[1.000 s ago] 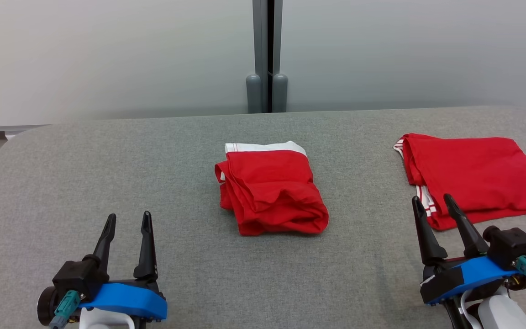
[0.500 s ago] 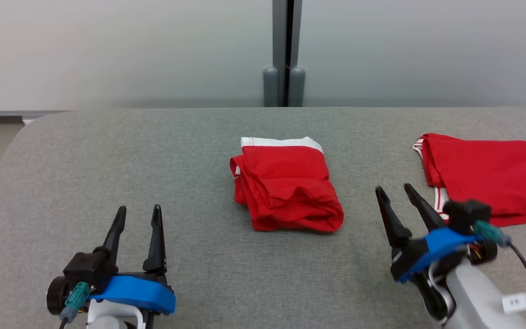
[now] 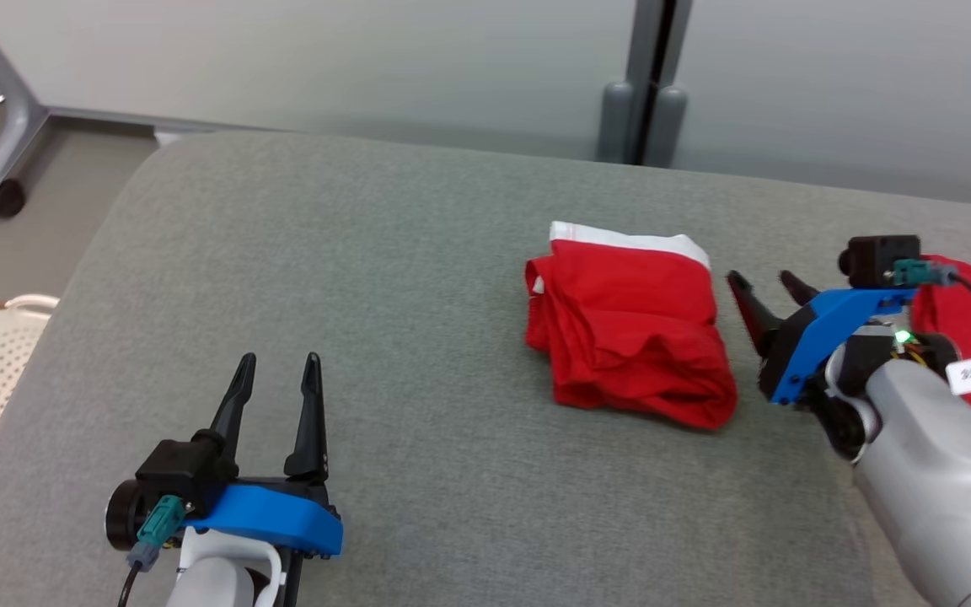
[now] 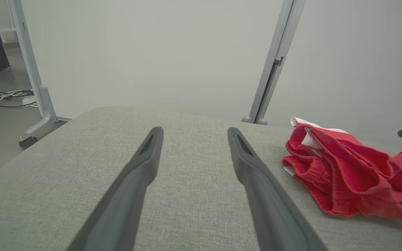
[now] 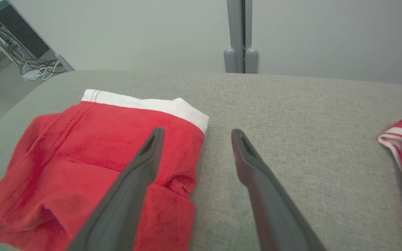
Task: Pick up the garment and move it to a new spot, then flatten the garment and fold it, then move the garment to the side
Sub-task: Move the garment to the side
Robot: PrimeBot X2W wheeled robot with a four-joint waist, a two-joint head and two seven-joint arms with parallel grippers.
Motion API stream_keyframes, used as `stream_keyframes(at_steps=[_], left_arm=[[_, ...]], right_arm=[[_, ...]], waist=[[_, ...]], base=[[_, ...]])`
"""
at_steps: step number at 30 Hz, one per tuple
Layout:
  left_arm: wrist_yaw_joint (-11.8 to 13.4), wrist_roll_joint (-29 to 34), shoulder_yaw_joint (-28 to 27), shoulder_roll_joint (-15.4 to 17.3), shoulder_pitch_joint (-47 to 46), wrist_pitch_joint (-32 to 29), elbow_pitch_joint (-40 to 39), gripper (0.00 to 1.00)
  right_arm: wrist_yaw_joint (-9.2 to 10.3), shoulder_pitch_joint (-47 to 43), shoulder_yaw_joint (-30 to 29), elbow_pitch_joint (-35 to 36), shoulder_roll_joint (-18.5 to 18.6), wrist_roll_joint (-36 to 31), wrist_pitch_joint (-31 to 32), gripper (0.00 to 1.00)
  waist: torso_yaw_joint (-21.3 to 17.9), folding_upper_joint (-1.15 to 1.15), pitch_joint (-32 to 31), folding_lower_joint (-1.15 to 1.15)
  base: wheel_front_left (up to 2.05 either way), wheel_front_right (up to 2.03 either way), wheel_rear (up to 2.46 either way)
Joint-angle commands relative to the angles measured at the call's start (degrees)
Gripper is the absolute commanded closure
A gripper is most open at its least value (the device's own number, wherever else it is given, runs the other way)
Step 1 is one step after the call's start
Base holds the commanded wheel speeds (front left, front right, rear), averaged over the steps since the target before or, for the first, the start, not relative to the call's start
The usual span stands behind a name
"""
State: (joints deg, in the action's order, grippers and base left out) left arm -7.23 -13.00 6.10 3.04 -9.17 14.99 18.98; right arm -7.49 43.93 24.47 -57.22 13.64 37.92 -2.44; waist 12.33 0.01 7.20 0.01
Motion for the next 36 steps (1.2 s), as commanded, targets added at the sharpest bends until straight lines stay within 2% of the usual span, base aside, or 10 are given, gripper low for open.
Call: stream_keyframes(at_steps=[1,5,12,20,21,22,23,31,36], left_arm=[[-0.29,-0.07,0.24,-0.10,-1.07,0.25,-0.07,0.00],[-0.27,-0.55,0.98,-0.13,-1.81,0.26,0.36,0.00],[-0.28,-1.69,1.41,-0.15,-2.19,0.26,0.47,0.00],[-0.29,-2.50,1.86,-0.15,-2.85,0.26,0.54,0.00],[-0.29,-2.51,1.92,-0.15,-2.91,0.26,0.59,0.00],[-0.29,-2.46,1.94,-0.16,-2.97,0.26,0.63,0.00],[-0.28,-2.43,1.92,-0.16,-2.99,0.26,0.69,0.00],[-0.26,-0.92,0.86,-0.14,-2.57,0.26,0.61,0.00],[-0.27,0.04,0.99,-0.15,-1.96,0.26,0.64,0.00]], right_arm=[[-0.01,1.82,0.27,-2.12,0.61,0.49,1.41,0.00],[-0.01,4.85,0.50,-7.04,0.79,3.77,7.43,0.00],[-0.01,6.68,1.57,-11.62,2.10,7.73,15.00,0.00],[-0.02,4.14,3.37,-12.01,0.07,11.50,22.92,0.00],[-0.02,3.95,3.53,-11.70,0.04,11.97,23.23,0.51],[-0.02,3.77,3.76,-11.40,0.12,12.34,23.27,0.66],[-0.02,3.60,3.95,-11.03,0.28,12.60,22.70,1.00],[-0.01,5.39,5.38,-7.65,1.20,13.35,12.67,1.00],[-0.01,5.22,6.92,-6.48,0.73,14.46,10.82,1.00]], waist=[[2.19,-0.01,1.77,-0.01],[4.63,-0.01,2.95,-0.01],[7.11,-0.01,4.49,-0.01],[7.49,-0.01,5.64,-0.01],[7.42,-0.01,5.67,-0.01],[7.30,-0.01,5.61,-0.01],[7.18,-0.01,5.48,-0.01],[4.46,-0.01,2.87,-0.01],[1.86,-0.01,0.95,-0.01]], base=[[0.00,0.00,0.00],[0.00,0.00,0.00],[0.00,0.00,0.00],[0.00,0.00,0.00],[0.00,0.00,0.00],[0.00,0.00,0.00],[0.00,0.00,0.00],[0.00,0.00,0.00],[0.00,0.00,0.00]])
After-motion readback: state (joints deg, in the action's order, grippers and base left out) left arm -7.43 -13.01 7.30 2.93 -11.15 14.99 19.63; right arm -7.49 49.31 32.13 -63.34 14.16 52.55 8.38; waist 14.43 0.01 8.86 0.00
